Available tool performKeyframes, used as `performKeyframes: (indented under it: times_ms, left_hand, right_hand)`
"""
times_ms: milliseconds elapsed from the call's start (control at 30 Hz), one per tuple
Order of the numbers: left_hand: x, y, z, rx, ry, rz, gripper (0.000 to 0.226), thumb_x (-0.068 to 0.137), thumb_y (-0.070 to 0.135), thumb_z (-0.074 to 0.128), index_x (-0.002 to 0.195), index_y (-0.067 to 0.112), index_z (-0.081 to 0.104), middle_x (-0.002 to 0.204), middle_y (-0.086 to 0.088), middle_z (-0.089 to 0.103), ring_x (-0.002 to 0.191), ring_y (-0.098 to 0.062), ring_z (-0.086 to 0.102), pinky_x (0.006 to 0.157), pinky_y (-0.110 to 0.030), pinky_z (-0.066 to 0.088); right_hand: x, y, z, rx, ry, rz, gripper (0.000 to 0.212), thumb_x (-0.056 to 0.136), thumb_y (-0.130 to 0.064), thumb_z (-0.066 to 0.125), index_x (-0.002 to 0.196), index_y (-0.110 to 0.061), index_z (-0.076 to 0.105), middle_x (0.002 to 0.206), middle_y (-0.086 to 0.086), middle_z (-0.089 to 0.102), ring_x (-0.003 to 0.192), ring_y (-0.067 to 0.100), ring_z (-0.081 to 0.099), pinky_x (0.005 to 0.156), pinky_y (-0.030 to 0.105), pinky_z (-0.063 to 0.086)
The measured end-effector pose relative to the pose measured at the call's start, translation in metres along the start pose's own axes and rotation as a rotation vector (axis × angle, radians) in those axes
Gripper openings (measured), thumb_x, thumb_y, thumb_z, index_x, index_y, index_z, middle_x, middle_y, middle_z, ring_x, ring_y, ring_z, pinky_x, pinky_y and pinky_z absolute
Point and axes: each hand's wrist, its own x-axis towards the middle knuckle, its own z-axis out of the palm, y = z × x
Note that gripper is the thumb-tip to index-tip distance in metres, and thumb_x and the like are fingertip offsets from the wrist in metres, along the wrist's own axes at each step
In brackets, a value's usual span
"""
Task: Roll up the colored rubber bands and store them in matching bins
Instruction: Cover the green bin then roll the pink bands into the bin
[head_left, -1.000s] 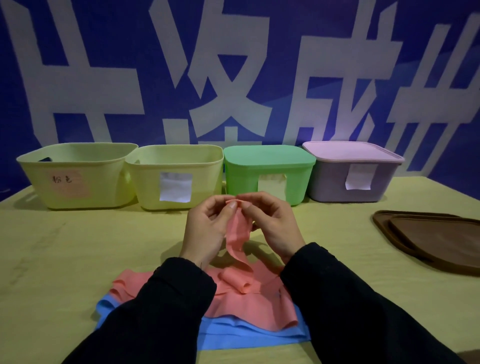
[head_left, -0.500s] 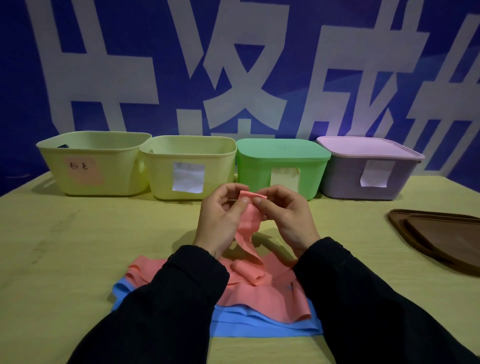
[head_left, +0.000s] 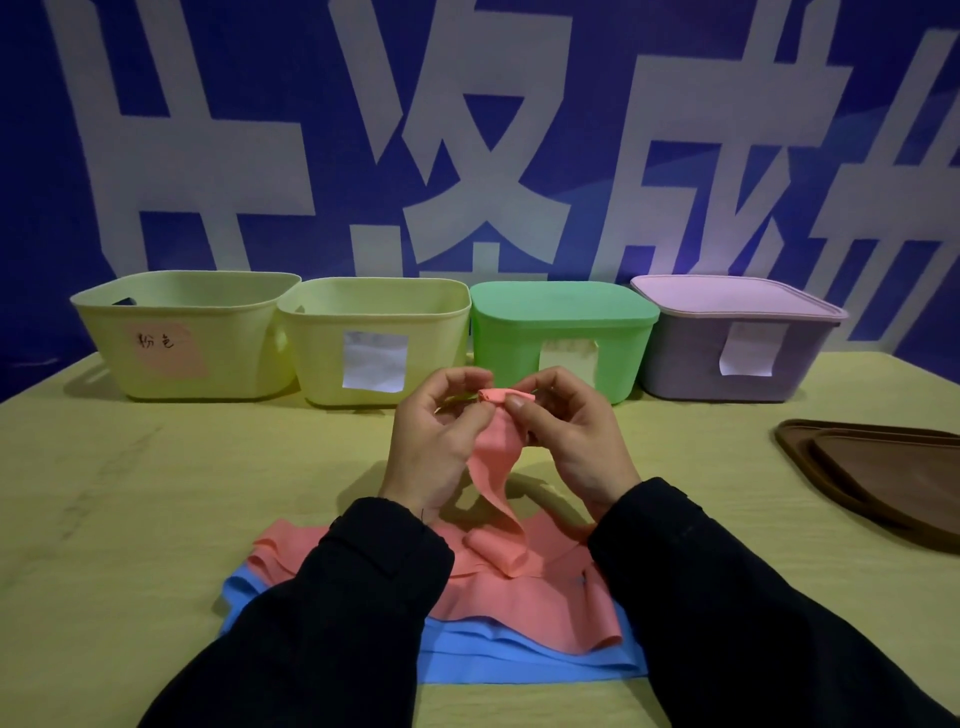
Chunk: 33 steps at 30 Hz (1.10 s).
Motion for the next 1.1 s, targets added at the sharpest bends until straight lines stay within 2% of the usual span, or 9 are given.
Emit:
performKeyframes:
  times_ms: [200, 267, 367, 467, 700, 800, 900, 1000, 1100]
  left_hand:
    - [-0.002, 0.001, 0.0, -0.053, -0.072, -0.037, 0.023, 0.08, 0.026, 0.075, 0.101, 0.016, 0.073, 0.102, -0.012, 0.075, 0.101, -0.03, 0.071, 0.09, -0.04, 0.056]
    - [-0.001, 0.001, 0.0, 0.02, -0.032, 0.017, 0.009, 0.089, 0.012, 0.073, 0.097, 0.016, 0.073, 0.097, -0.007, 0.076, 0.096, -0.022, 0.071, 0.086, -0.034, 0.057]
    - [0.001, 0.0, -0.001, 0.075, -0.005, 0.059, 0.02, 0.092, -0.002, 0.065, 0.093, 0.017, 0.072, 0.092, -0.003, 0.075, 0.09, -0.014, 0.07, 0.082, -0.027, 0.056]
    - [0.0, 0.0, 0.0, 0.096, -0.008, 0.067, 0.024, 0.09, -0.006, 0.065, 0.09, 0.017, 0.072, 0.091, -0.005, 0.075, 0.09, -0.017, 0.07, 0.082, -0.03, 0.057]
    - [-0.001, 0.002, -0.001, -0.002, 0.008, 0.035, 0.017, 0.084, 0.019, 0.072, 0.101, 0.017, 0.071, 0.101, -0.008, 0.073, 0.093, -0.019, 0.07, 0.081, -0.029, 0.058]
    - [0.0, 0.002, 0.0, 0.055, 0.034, 0.051, 0.009, 0.091, 0.012, 0.074, 0.099, 0.015, 0.072, 0.097, -0.006, 0.075, 0.089, -0.014, 0.071, 0.078, -0.025, 0.056]
    - [0.001, 0.001, -0.002, 0.086, 0.021, 0.08, 0.014, 0.092, 0.003, 0.069, 0.097, 0.016, 0.072, 0.096, -0.004, 0.075, 0.092, -0.017, 0.071, 0.082, -0.027, 0.057]
    - [0.0, 0.002, -0.001, 0.102, 0.002, 0.085, 0.02, 0.091, -0.002, 0.068, 0.098, 0.017, 0.069, 0.097, -0.003, 0.074, 0.093, -0.014, 0.07, 0.081, -0.026, 0.056]
    - [-0.001, 0.005, -0.001, 0.202, 0.108, 0.157, 0.017, 0.09, 0.011, 0.074, 0.099, 0.022, 0.064, 0.099, 0.0, 0.068, 0.09, -0.01, 0.065, 0.077, -0.022, 0.054]
  right_hand:
    - [0.0, -0.003, -0.001, -0.021, 0.03, -0.044, 0.01, 0.09, -0.003, 0.07, 0.09, -0.012, 0.067, 0.074, 0.009, 0.064, 0.07, 0.019, 0.058, 0.064, 0.033, 0.051]
    - [-0.002, -0.006, 0.0, -0.029, 0.005, -0.056, 0.011, 0.089, -0.002, 0.07, 0.089, -0.013, 0.067, 0.075, 0.007, 0.064, 0.07, 0.017, 0.058, 0.064, 0.03, 0.05]
    - [-0.004, -0.01, 0.002, 0.008, -0.03, -0.039, 0.006, 0.089, -0.005, 0.071, 0.092, -0.009, 0.068, 0.076, 0.001, 0.067, 0.073, 0.014, 0.062, 0.065, 0.028, 0.052]
    - [-0.002, -0.011, 0.002, 0.048, 0.003, 0.02, 0.01, 0.09, -0.004, 0.07, 0.099, -0.007, 0.068, 0.077, 0.002, 0.07, 0.072, 0.012, 0.066, 0.067, 0.029, 0.055]
    - [-0.002, -0.009, 0.001, -0.062, 0.023, -0.002, 0.007, 0.093, -0.004, 0.067, 0.095, -0.009, 0.072, 0.085, 0.008, 0.073, 0.078, 0.017, 0.067, 0.075, 0.038, 0.057]
    - [-0.001, -0.011, 0.0, -0.076, 0.036, -0.033, 0.008, 0.092, -0.004, 0.068, 0.095, -0.011, 0.072, 0.084, 0.01, 0.071, 0.077, 0.017, 0.065, 0.074, 0.035, 0.057]
    - [-0.002, -0.012, 0.0, -0.056, 0.018, -0.005, 0.011, 0.091, -0.013, 0.072, 0.101, -0.013, 0.072, 0.09, 0.019, 0.072, 0.082, 0.022, 0.068, 0.078, 0.042, 0.058]
    - [-0.003, -0.011, 0.002, -0.073, 0.008, -0.004, 0.009, 0.09, -0.011, 0.071, 0.098, -0.015, 0.074, 0.088, 0.008, 0.076, 0.082, 0.018, 0.07, 0.076, 0.038, 0.058]
    - [-0.001, -0.013, 0.0, -0.125, 0.11, -0.105, 0.012, 0.089, -0.009, 0.074, 0.097, -0.017, 0.075, 0.09, 0.004, 0.076, 0.086, 0.019, 0.072, 0.079, 0.035, 0.057]
